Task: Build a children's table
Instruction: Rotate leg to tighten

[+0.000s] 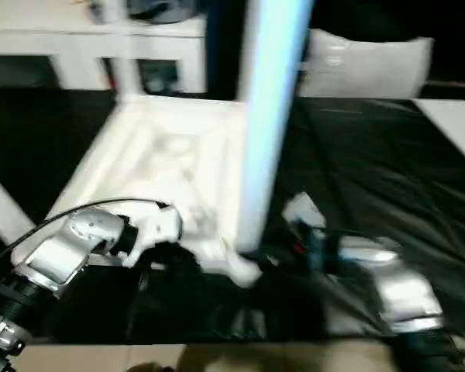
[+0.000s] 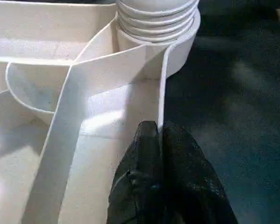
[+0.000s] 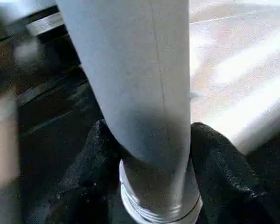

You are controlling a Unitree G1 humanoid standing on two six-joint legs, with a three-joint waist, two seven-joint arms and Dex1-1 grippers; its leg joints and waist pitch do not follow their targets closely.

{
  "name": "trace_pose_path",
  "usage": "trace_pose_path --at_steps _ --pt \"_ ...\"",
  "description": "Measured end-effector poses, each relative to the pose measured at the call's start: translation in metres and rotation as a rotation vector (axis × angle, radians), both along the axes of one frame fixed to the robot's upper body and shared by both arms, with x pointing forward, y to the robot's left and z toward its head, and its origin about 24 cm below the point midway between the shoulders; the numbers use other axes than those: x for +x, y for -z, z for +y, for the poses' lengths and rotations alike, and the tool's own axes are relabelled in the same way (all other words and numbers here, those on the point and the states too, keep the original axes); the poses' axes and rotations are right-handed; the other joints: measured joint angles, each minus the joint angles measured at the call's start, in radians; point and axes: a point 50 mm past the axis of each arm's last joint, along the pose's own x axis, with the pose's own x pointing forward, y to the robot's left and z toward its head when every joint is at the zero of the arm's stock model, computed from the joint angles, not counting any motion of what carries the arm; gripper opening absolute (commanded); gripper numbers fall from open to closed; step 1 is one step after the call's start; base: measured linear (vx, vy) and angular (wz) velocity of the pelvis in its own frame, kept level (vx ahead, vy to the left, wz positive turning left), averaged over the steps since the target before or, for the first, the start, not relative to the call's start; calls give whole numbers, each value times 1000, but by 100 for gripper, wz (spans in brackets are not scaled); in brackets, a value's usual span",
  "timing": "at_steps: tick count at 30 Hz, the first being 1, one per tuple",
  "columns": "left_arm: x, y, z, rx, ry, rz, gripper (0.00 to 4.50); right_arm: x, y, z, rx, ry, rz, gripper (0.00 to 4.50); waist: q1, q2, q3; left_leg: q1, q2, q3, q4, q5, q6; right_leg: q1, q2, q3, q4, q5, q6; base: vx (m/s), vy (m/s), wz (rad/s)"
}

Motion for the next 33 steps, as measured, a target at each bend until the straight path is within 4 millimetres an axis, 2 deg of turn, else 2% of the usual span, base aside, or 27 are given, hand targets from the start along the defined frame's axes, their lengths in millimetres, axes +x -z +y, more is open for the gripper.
trace_pose_path --at_steps 2,5,6,7,10,14,17,19,23,25,26,28,30,31,33 --pt "4 1 -11 -7 -73 -2 0 10 -1 4 -23 126 8 194 -20 -1 1 3 -1 -3 0 0 0 -1 -1 -1 -4 0 0 -53 22 -22" --pt "9 2 -26 -12 -170 -8 0 23 -2 13 -64 270 3 194 -37 -3 2 4 -1 -5 -1 0 0 -1 0 -1 -12 0 0 -13 9 -6" --pt "11 2 -30 -7 -199 -14 0 26 -2 16 -74 317 -1 194 -38 -3 2 4 -1 -5 -2 0 0 -2 0 -1 -14 0 0 0 0 0" --pt "13 2 -33 -4 -217 -21 0 27 -1 18 -77 351 -5 249 -38 -4 2 5 -1 -5 -2 0 0 -6 0 -1 -17 0 0 0 0 0" --pt "14 2 -40 -7 -242 -34 0 30 2 20 -70 408 -10 269 -36 -7 4 4 -3 -5 -1 0 0 -6 0 0 -21 0 0 0 0 0" --pt "13 1 -48 -20 -228 -35 0 29 3 16 -52 433 -15 301 -21 -10 6 1 -6 -4 -2 -1 1 -7 -2 3 -21 3 -6 0 0 0" --pt "13 -2 -49 -14 -194 -65 0 25 2 4 -66 380 -45 336 -4 -10 6 -3 -6 -4 -2 -1 2 -4 -2 3 -21 10 -6 0 0 0" --pt "13 -2 -46 -10 -163 -85 0 22 2 -1 -63 341 -55 345 1 -10 6 -3 -6 -3 -2 -1 2 -5 -3 3 -21 23 0 0 0 0" --pt "11 -5 -33 -14 -78 -110 0 11 -5 -24 -62 192 -86 377 20 -9 6 -11 -2 -3 -8 0 0 -14 0 0 -19 29 -1 0 0 0" --pt "10 -6 -25 -18 -48 -113 0 7 -8 -29 -65 116 -93 386 24 -8 5 -12 1 -3 -8 0 0 -16 2 -1 -19 29 -1 0 0 0" --pt "8 -6 -21 -20 -22 -109 0 4 -11 -35 -78 75 -96 413 25 -7 6 -13 1 -3 -9 0 0 -16 2 -1 -19 28 -1 0 0 0" --pt "5 -7 -14 -23 36 -108 0 -1 -14 -45 -102 -5 -85 424 29 -6 6 -13 1 -3 -9 0 0 -16 2 -2 -20 27 -1 0 0 0" --pt "1 -7 -8 -18 106 -95 0 -7 -17 -51 -118 -88 -67 424 33 -7 6 -14 1 -3 -8 0 0 -16 2 -2 -20 27 -2 0 0 0" --pt "0 -7 -5 -11 134 -89 0 -9 -17 -51 -119 -125 -57 393 35 -7 6 -14 1 -2 -8 0 1 -16 2 -2 -20 27 -2 0 0 0" --pt "-3 -8 -1 4 197 -79 0 -13 -16 -48 -110 -211 -37 394 43 -6 6 -13 1 -1 -8 -1 0 -16 1 -1 -20 27 -2 0 0 0"
